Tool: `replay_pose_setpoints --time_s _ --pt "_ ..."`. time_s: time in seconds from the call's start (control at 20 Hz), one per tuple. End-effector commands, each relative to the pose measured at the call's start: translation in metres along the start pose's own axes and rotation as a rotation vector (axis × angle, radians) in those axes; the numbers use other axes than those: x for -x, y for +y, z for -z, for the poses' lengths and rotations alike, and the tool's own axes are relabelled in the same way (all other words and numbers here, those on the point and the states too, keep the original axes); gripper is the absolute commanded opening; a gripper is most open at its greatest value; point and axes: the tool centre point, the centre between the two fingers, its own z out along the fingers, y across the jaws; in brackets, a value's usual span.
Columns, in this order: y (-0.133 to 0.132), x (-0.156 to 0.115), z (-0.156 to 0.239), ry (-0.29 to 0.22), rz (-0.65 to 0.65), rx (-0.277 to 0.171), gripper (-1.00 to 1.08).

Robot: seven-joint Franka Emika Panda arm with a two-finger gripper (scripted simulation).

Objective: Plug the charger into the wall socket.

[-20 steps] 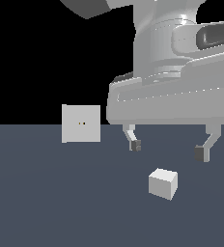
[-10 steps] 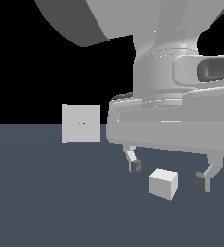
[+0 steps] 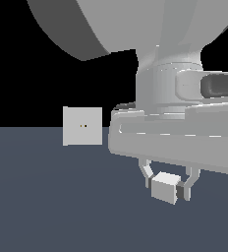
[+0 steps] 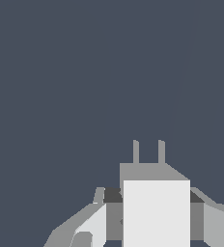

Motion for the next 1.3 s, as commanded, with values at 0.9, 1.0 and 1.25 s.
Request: replay_pose_setpoints --time_s 0.9,1.0,1.25 --pt "-0.044 -0.008 0.023 0.002 0.213 0.001 -1.0" --pt "-0.059 -0.008 0.031 0.002 0.287 0.001 -1.0" --pt "-0.104 -0.002 0.054 0.003 0.502 0.0 -1.0"
